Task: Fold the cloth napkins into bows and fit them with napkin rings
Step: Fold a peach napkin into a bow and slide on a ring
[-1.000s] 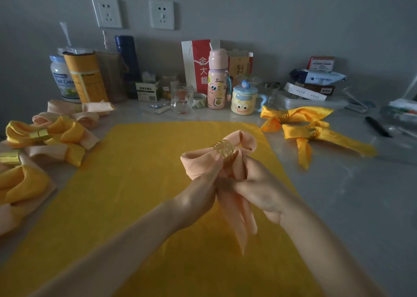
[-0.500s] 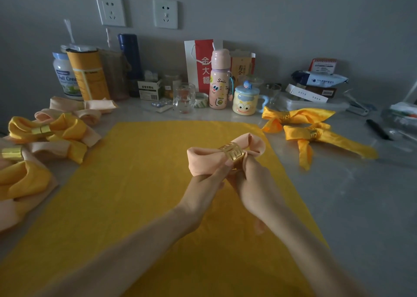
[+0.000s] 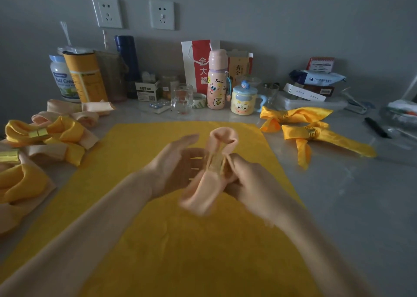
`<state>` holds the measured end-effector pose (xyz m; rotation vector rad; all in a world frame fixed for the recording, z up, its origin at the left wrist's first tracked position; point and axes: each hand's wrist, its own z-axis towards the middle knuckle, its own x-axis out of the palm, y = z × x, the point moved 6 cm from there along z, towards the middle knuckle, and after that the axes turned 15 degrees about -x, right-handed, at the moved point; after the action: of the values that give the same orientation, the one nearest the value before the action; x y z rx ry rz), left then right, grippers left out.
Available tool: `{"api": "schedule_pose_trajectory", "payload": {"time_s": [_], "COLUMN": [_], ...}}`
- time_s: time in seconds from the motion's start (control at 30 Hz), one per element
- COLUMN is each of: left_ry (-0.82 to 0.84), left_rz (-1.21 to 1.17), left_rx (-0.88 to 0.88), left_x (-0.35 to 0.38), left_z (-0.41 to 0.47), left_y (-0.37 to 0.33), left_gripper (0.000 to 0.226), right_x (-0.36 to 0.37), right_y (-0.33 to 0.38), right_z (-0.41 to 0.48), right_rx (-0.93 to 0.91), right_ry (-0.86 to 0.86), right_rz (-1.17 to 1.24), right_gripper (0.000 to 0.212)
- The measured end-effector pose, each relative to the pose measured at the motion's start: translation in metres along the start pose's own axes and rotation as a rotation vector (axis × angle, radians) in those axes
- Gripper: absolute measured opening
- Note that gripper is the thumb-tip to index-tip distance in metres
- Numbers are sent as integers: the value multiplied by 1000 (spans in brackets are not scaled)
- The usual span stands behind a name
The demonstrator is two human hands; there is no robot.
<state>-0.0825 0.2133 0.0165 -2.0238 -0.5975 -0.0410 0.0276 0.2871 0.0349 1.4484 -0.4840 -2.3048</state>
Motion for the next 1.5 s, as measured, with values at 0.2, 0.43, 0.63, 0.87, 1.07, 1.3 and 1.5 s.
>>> {"api": "schedule_pose_trajectory", "payload": {"time_s": [0.2, 0.43, 0.63, 0.87, 1.07, 1.3, 1.5], "left_ry": [-235, -282, -381, -327, -196, -159, -166], "left_rz": [273, 307, 323, 379, 589, 677, 468], "left_rx": [190, 299, 137, 3, -132, -49, -57], "left_x": [-8, -6, -11, 7, -2, -6, -9], "left_z": [-11, -6, -4, 13, 6, 1, 0], "left_y": [-16, -13, -1, 23, 22, 11, 16], "left_gripper": [50, 33, 44, 58, 77, 59, 68], "right_x": [17, 11, 24, 29, 29, 28, 25], "right_y": [19, 10, 9, -4, -4, -2, -9], "right_z": [0, 0, 0, -1, -3, -1, 0], "right_rx": [-145, -59, -37, 153, 68, 22, 31], "right_ry": [68, 112, 140, 49, 177, 126, 117], "right_rz": [-143, -210, -241, -168, 204, 196, 39], "right_gripper": [24, 8, 5, 6, 14, 19, 18]}}
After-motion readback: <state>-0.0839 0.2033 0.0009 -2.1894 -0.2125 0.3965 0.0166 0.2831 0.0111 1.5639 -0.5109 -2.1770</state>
